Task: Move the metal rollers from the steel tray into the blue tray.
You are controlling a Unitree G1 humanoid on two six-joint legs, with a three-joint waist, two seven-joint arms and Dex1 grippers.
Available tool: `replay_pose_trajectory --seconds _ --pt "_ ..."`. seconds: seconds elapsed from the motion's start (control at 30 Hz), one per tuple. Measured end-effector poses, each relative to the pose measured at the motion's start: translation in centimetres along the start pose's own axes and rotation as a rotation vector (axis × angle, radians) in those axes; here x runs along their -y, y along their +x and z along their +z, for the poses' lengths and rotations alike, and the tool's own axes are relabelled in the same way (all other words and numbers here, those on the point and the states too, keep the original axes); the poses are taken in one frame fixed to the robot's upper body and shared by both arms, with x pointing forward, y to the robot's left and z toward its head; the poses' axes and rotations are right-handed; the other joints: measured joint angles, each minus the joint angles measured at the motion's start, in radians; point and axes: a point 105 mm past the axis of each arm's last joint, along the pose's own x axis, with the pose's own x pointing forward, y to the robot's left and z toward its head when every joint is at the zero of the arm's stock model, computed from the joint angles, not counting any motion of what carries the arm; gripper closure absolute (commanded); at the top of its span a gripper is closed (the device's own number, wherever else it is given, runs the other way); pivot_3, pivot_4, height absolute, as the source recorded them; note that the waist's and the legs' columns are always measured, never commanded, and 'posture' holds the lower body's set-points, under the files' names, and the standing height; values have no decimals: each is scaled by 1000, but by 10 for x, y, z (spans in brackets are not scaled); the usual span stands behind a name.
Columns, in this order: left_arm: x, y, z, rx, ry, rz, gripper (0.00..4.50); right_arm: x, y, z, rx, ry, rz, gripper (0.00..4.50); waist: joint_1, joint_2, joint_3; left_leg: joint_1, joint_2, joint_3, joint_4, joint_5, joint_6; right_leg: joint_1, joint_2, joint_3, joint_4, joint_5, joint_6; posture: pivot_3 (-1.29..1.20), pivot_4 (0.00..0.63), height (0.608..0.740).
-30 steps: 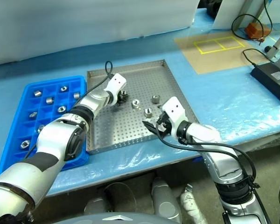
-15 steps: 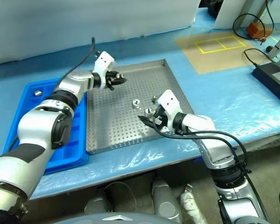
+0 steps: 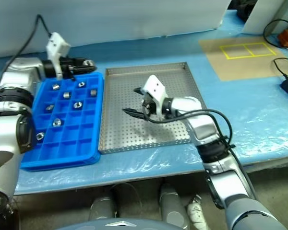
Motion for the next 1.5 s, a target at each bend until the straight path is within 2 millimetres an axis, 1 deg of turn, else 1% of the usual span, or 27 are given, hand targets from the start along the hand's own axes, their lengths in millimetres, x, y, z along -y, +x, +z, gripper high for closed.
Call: replay_pose_trajectory --seconds 0.1,0.13,0.17,0.27,0.33,0.37,0.4,0.5,0.57,0.63,0.73,0.83,0.9,1.0,1.07,1.27,1.47,1.5 --pt "5 -27 -21 -28 -21 17 2748 -4 17 6 29 -10 69 0 35 0 0 -4 1 0 -1 0 0 -4 0 -5 4 1 1 4 150 740" --pt "11 -40 -32 -50 -33 26 2748 -8 23 7 39 -8 104 0 47 -1 0 -6 1 0 0 0 0 -7 -1 -8 8 1 1 48 150 740" --pt "17 -46 -40 -68 -55 24 2748 -11 25 5 40 -6 127 0 57 -1 0 -8 2 -1 1 0 0 -9 -1 -11 11 0 0 65 150 740" --pt "35 -72 -58 -113 -96 55 2748 -22 35 0 36 8 218 0 96 -3 0 -13 7 -4 1 2 -4 -12 -2 -25 14 -2 -3 128 150 740" --pt "46 -86 -60 -127 -96 79 2748 -29 42 -1 39 8 269 0 117 -4 0 -13 10 -4 1 4 -8 -13 -3 -28 15 -3 -5 167 150 740" --pt "51 -90 -59 -126 -96 82 2748 -31 43 -2 39 9 284 0 130 -3 0 -13 11 -4 2 5 -10 -13 -3 -29 16 -4 -7 184 150 740" --pt "56 -95 -59 -124 -94 91 2748 -34 46 -1 41 8 304 0 135 -3 0 -13 13 -4 2 7 -13 -13 -3 -30 17 -6 -10 184 150 740" --pt "72 -108 -61 -126 -117 106 2748 -36 50 0 46 -1 341 0 147 -3 0 -11 16 -4 2 11 -19 -13 -4 -32 23 -7 -12 198 150 740" --pt "81 -117 -68 -137 -143 124 2748 -38 52 0 47 -3 355 0 148 -3 0 -9 16 -4 2 12 -20 -13 -3 -32 27 -9 -15 218 150 740" --pt "94 -124 -81 -174 -164 122 2748 -39 53 -3 43 0 366 0 152 -3 0 -7 17 -4 1 11 -20 -14 -3 -31 29 -9 -15 223 150 740" --pt "106 -129 -103 -204 -235 143 2748 -39 53 -8 29 11 371 0 156 -3 0 -9 18 -4 0 12 -21 -17 -2 -31 32 -10 -16 224 150 740" --pt "106 -133 -115 -226 -264 183 2748 -41 55 -9 29 8 380 0 160 -3 0 -11 20 -4 0 14 -24 -19 -1 -32 33 -10 -17 218 150 740" --pt "104 -132 -116 -226 -258 202 2748 -42 56 -10 29 10 382 0 161 -4 0 -11 19 -4 0 15 -23 -18 -1 -32 32 -10 -17 208 150 740" --pt "104 -123 -120 -225 -265 211 2748 -42 57 -10 27 10 381 0 160 -4 0 -11 19 -4 1 16 -24 -19 -1 -32 32 -10 -17 195 150 740" --pt "108 -112 -121 -220 -270 186 2748 -40 56 -11 20 7 375 0 160 -5 -1 -12 19 -4 1 18 -25 -20 -1 -32 32 -10 -17 182 150 740" --pt "114 -97 -120 -220 -251 121 2748 -34 51 -16 4 7 347 0 154 -6 -1 -12 19 -4 0 19 -25 -21 1 -31 32 -10 -17 150 150 740" --pt "106 -97 -127 -250 -267 127 2748 -31 49 -16 2 4 326 0 152 -6 -1 -12 19 -4 1 19 -25 -22 1 -30 33 -10 -17 132 150 740" --pt "105 -97 -127 -252 -267 128 2398 -31 49 -16 3 3 324 0 152 -6 -1 -12 19 -4 1 19 -25 -21 1 -30 33 -10 -17 130 150 740"
